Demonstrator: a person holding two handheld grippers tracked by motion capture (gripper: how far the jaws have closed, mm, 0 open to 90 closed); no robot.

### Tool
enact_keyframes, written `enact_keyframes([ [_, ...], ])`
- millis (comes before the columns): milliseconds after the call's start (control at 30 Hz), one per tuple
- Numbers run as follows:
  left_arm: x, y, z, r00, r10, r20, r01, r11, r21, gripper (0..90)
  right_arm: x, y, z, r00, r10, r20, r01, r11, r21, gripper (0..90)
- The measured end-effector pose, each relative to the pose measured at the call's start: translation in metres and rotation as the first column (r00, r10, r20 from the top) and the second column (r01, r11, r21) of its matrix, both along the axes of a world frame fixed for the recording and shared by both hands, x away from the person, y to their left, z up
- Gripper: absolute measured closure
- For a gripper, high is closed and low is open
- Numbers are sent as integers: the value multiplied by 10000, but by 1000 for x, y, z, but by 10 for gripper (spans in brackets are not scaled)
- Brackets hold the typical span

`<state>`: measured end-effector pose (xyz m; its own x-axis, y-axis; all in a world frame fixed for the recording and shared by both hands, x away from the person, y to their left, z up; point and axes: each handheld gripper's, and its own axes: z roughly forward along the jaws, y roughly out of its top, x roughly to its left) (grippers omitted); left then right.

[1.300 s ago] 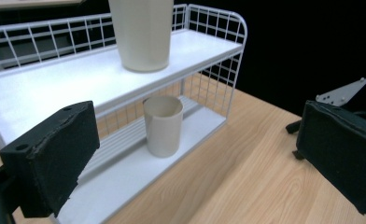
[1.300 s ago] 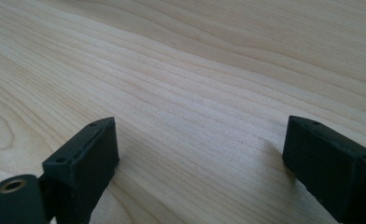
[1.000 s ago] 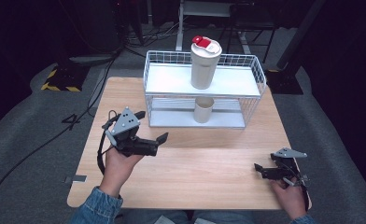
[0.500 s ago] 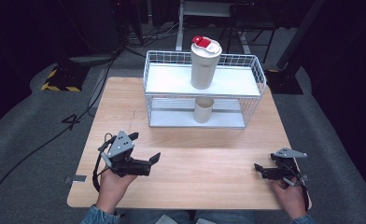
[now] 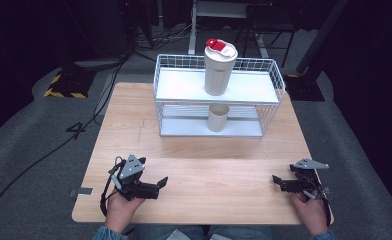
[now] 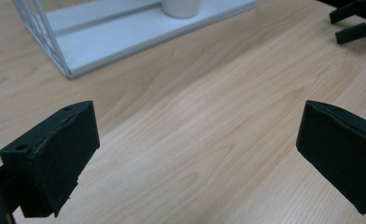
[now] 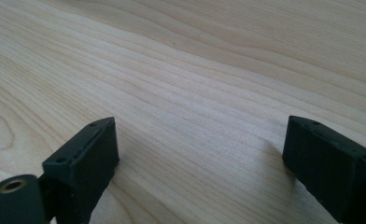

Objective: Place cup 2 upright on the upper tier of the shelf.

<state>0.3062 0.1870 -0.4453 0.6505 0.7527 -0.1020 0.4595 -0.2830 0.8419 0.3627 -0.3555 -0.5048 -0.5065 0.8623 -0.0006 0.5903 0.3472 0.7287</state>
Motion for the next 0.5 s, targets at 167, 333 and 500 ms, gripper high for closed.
enact_keyframes([
  [167,1,1,-16,9986,135,-507,-126,9997,192,1,0,0,0,10000,-4,-5,4,10000,16,108],
  [333,5,1,-29,9945,154,-1040,-96,9984,560,1,0,0,0,10000,0,-1,0,10000,0,108],
  [500,9,2,-41,9874,322,-1549,-167,9948,1006,1,0,0,0,10000,1,0,-1,10000,0,108],
])
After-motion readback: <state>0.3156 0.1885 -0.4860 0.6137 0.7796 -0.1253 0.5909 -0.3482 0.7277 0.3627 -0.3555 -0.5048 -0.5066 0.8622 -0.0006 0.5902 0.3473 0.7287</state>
